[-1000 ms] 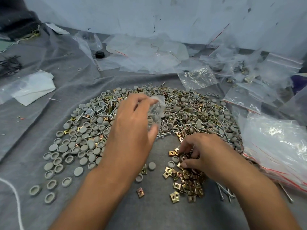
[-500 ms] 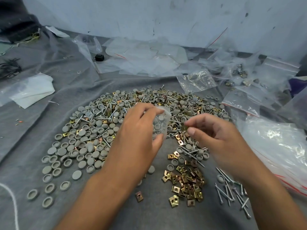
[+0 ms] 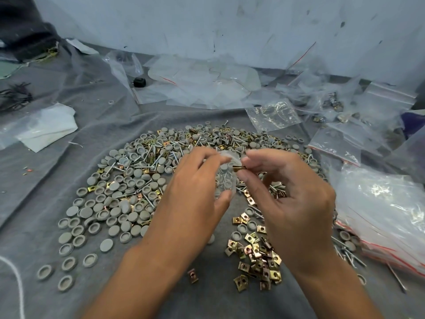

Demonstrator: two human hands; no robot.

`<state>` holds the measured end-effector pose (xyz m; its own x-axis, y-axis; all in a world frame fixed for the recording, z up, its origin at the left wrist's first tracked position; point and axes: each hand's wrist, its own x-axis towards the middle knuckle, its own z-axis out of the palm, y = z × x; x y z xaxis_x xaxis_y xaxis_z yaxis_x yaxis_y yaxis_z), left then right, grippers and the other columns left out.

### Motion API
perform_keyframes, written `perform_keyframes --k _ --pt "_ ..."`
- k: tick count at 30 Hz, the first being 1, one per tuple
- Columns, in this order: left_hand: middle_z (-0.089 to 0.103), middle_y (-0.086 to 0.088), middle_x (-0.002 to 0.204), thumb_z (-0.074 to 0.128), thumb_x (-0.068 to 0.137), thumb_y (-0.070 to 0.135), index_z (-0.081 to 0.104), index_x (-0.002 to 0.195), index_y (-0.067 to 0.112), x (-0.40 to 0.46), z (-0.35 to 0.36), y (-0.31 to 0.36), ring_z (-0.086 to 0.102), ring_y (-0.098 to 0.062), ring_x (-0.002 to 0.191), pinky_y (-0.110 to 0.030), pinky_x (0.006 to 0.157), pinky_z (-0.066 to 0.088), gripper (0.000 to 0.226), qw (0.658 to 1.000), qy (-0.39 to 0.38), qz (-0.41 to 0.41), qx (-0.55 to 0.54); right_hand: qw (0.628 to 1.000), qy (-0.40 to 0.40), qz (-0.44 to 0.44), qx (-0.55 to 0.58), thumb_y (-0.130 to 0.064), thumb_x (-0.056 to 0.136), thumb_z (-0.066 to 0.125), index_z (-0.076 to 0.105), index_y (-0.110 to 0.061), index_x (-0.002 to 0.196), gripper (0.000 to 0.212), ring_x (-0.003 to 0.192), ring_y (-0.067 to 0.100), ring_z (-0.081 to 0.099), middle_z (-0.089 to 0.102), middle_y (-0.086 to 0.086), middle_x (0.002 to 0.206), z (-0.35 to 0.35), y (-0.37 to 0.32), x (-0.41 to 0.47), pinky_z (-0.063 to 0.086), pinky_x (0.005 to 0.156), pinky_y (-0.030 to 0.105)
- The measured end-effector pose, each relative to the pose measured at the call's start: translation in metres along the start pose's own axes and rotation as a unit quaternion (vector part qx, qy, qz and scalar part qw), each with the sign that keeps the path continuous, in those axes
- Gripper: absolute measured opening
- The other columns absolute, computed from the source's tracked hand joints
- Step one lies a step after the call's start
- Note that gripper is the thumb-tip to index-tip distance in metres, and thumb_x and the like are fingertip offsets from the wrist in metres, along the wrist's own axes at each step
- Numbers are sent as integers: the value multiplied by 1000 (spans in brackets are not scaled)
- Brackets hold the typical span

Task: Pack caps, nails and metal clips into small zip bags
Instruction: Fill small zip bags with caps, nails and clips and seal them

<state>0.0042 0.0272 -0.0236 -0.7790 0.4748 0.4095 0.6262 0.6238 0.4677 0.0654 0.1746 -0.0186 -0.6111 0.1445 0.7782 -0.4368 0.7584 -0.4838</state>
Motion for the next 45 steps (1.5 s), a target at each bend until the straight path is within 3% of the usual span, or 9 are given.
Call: perform_keyframes --k 4,8,13,17,22,27,34,40,45 --pt "48 14 119 70 80 31 57 131 23 1 0 1 39 2 103 -9 88 33 53 1000 2 3 -2 998 -61 0 -35 -16 89 79 69 -22 116 29 92 -2 64 65 -17 106 3 -1 1 42 81 7" --pt "50 10 121 77 80 26 59 130 19 1 -1 -2 42 0 102 -14 92 36 54 1000 12 -7 -2 987 -104 109 -56 -25 91 73 64 -34 106 20 90 -2 62 62 -22 98 -6 8 3 42 72 6" --pt "50 11 121 76 81 25 58 132 20 1 -1 -1 41 0 98 -16 93 38 55 1000 9 -7 7 860 -402 239 -205 -48 87 73 62 -42 105 22 96 1 55 54 -22 102 -1 22 -12 51 83 26" --pt "50 11 122 75 81 27 58 132 20 0 -2 0 42 0 100 -16 95 38 55 1000 8 -7 3 850 -413 225 -236 -46 90 71 67 -41 103 15 102 8 52 55 -18 102 3 18 -10 50 91 37" --pt "51 11 122 74 81 27 59 133 18 0 -5 0 41 -1 98 -16 94 37 55 1000 6 -11 2 838 -427 273 -204 -28 92 72 64 -31 91 9 86 7 60 62 -13 90 5 20 -7 56 82 37" --pt "50 12 121 71 81 30 58 134 20 0 -6 1 40 1 97 -16 93 37 56 1000 3 -12 1 882 -309 352 -56 -22 92 71 63 -36 87 16 72 -6 64 68 -13 82 -9 26 0 48 57 9" --pt "51 10 120 72 82 29 60 132 18 0 -6 2 38 0 99 -15 93 36 53 1000 0 -11 -1 858 -148 410 271 -35 74 74 72 -31 85 12 80 12 62 74 0 91 -18 19 13 51 66 24" --pt "49 12 122 77 80 29 58 134 22 1 -5 2 37 2 99 -15 92 34 57 1000 0 -8 1 887 -102 331 305 -25 77 78 72 -22 89 13 69 3 65 75 0 85 -7 4 12 50 59 15" --pt "50 12 122 71 81 34 58 133 22 1 -6 3 41 0 102 -16 92 35 56 1000 -1 -7 2 919 -70 264 285 -15 85 79 73 -20 93 12 80 10 72 77 1 91 -1 1 7 54 68 17"
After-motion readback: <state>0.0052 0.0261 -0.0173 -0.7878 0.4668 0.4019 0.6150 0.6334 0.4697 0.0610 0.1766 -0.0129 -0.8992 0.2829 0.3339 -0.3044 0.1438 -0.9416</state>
